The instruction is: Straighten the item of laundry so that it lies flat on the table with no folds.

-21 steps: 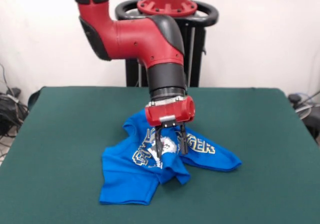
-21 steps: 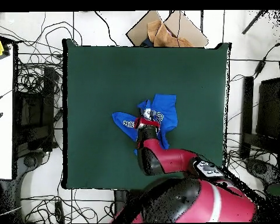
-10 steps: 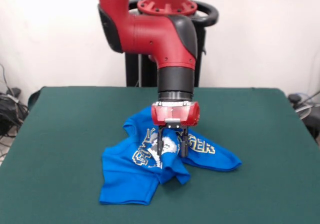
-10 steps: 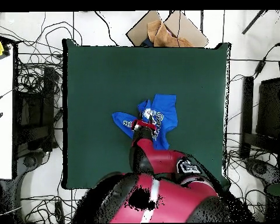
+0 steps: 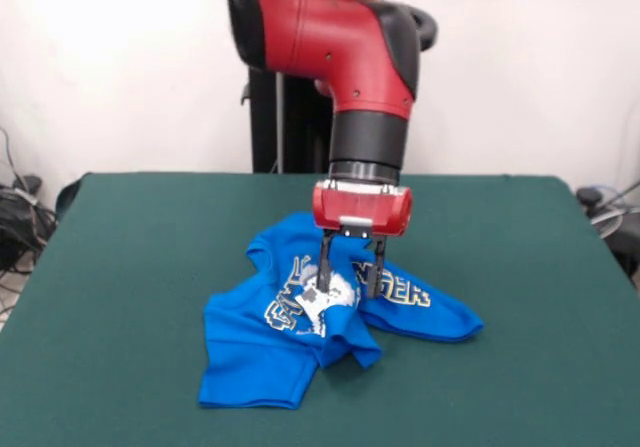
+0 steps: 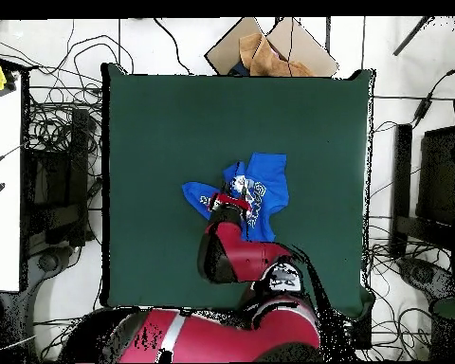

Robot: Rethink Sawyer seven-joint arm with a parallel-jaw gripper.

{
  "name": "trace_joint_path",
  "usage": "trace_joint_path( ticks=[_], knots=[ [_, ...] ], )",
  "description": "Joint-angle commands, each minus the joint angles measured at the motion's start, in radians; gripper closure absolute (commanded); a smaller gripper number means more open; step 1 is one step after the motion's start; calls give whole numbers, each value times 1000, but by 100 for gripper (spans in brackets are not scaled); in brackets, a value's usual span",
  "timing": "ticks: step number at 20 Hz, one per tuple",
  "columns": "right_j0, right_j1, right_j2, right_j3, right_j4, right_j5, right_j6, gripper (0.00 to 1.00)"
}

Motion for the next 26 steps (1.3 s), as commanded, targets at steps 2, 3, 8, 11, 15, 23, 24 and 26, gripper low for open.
trace_joint_path(
  ticks=[2,3,8,11,15,23,24,26],
  knots=[
    [90,-19,-122,-77,113,160,9,0],
    [87,-22,-116,-82,107,169,13,0],
    [105,5,-92,-106,133,183,51,0],
    [103,15,-56,-110,134,178,75,0],
    [117,-8,-27,-103,154,214,95,0],
    [137,-7,10,-164,225,374,89,0],
    [144,-3,6,-178,236,391,85,0],
    [175,10,-21,-205,264,420,83,0]
  ],
)
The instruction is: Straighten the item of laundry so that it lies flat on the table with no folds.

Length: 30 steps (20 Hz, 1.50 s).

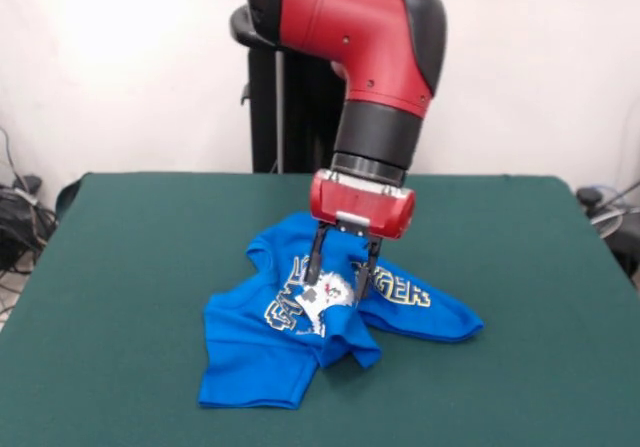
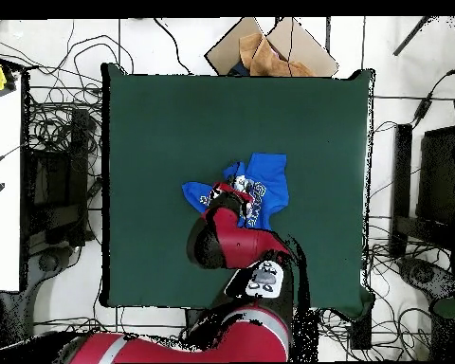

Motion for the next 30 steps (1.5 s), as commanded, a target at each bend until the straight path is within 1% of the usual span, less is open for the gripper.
trace_joint_path(
  ticks=[1,3,5,10,13,14,17,19,21,23,25,28,29,30],
  knots=[
    [75,38,55,-140,122,197,85,0],
    [95,43,41,-150,140,213,93,0],
    [132,45,13,-169,169,249,97,0],
    [184,31,-13,-201,211,348,115,0],
    [220,67,-49,-242,244,366,125,0],
    [231,100,-68,-261,256,349,127,0],
    [249,165,-129,-299,250,283,102,0],
    [293,228,-225,-324,274,262,98,0],
    [318,276,-291,-336,290,237,97,0],
    [324,308,-330,-349,286,220,87,0],
    [332,334,-364,-352,291,203,89,0],
    [335,352,-388,-359,280,204,85,0],
    [330,350,-385,-359,269,208,83,0],
    [309,330,-354,-354,238,223,69,0]
  ],
)
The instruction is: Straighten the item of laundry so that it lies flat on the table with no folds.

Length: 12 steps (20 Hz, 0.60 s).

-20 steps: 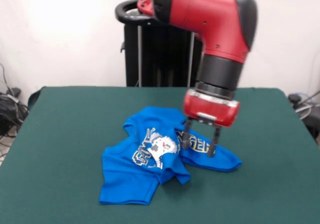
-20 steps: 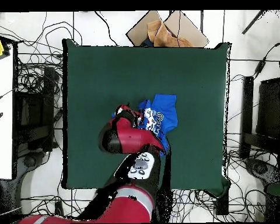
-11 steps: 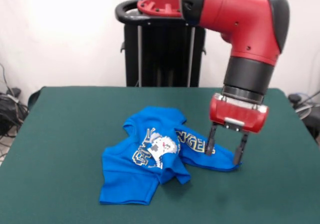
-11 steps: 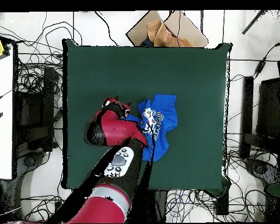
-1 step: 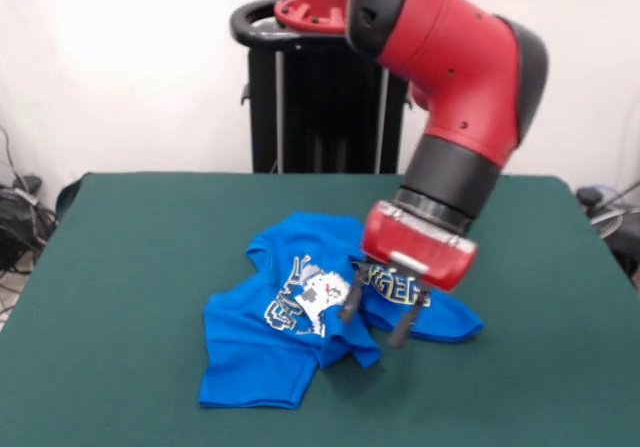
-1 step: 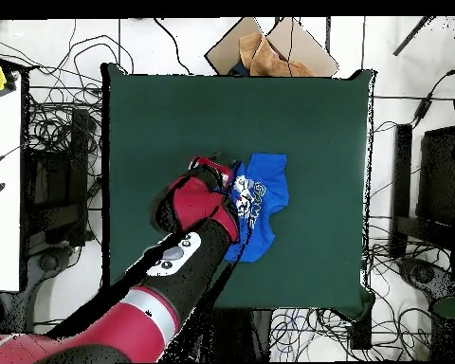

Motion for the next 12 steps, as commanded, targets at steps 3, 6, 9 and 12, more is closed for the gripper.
trace_joint_path(
  ticks=[3,6,9,12],
  knots=[
    [-134,-29,142,-16,-115,67,3,0],
    [-280,-116,349,36,-217,127,-54,0],
    [-319,-136,411,52,-262,142,-39,0],
    [-370,-158,490,73,-311,150,-25,0]
  ],
)
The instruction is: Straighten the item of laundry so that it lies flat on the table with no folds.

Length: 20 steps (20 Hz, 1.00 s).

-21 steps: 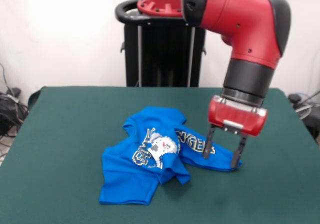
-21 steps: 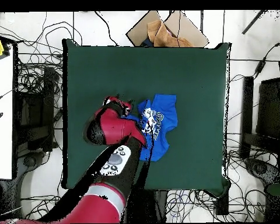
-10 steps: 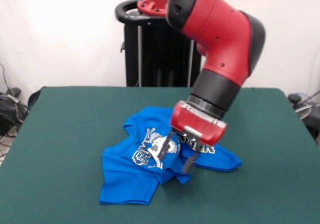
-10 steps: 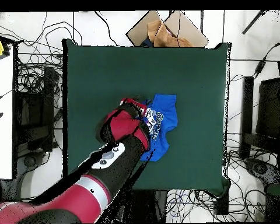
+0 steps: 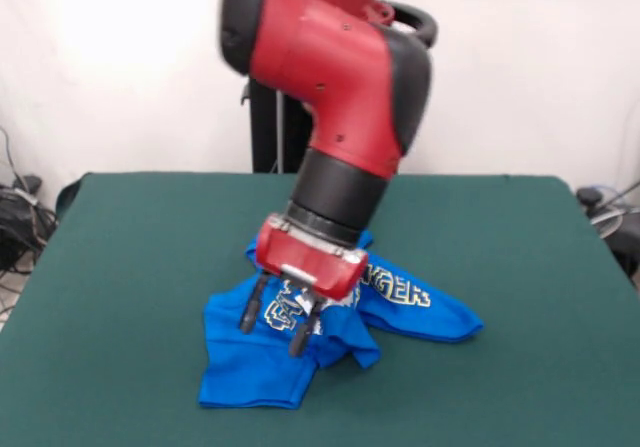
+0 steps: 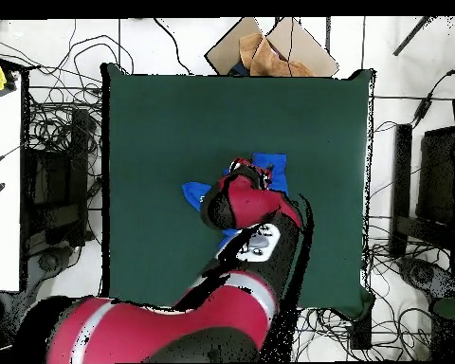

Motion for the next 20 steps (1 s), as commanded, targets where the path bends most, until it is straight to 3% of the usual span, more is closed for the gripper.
trace_joint_path(
  ticks=[1,8,20],
  knots=[
    [-75,-63,304,77,-86,137,-16,0],
    [-18,-74,246,66,-74,160,35,0],
    [-28,-104,261,94,-41,173,80,0]
  ],
)
